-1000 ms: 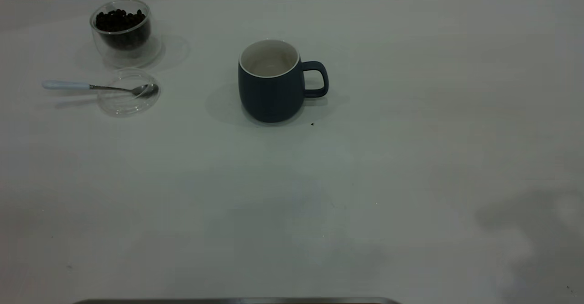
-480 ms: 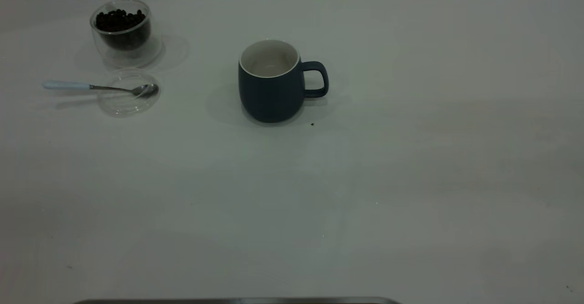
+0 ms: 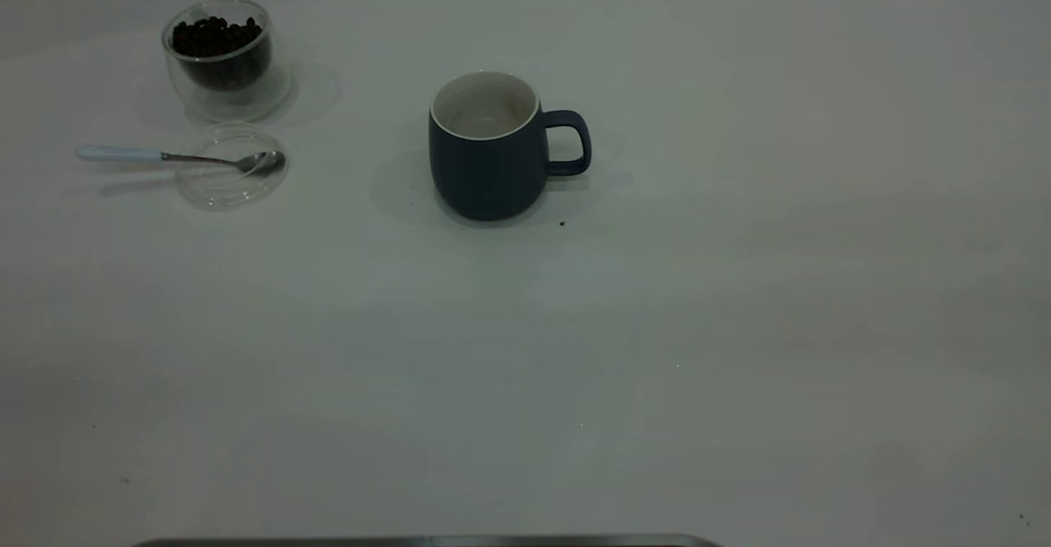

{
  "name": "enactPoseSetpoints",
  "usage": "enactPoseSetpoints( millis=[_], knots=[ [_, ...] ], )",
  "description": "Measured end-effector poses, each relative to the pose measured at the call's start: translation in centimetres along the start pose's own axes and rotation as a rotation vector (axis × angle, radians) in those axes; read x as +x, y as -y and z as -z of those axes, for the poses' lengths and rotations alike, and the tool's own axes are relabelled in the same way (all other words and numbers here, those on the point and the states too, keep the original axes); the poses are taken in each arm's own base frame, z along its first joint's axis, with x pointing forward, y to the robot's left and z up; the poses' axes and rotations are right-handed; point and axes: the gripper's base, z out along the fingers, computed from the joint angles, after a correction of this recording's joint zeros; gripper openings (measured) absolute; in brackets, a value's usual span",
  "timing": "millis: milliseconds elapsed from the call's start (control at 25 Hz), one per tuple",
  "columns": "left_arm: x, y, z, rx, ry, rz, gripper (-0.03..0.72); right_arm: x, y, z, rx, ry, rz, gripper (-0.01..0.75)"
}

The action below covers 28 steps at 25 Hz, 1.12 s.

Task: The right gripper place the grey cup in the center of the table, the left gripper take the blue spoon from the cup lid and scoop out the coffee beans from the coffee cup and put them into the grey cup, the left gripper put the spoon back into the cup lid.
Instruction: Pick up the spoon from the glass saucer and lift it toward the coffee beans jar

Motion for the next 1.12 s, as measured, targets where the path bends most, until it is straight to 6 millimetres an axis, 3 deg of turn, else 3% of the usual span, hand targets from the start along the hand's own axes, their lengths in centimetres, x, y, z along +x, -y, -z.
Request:
enactPoseSetpoints(
  millis=[400, 1120],
  knots=[
    [0.0, 0.0, 0.0, 0.000, 0.000, 0.000, 0.405, 2.4, -0.6, 2.7, 0.208, 0.230, -0.130, 0.453],
    [0.0, 0.0, 0.0, 0.000, 0.000, 0.000, 0.405, 2.5, -0.6, 2.7, 0.207, 0.226, -0.130, 0.453]
  ],
)
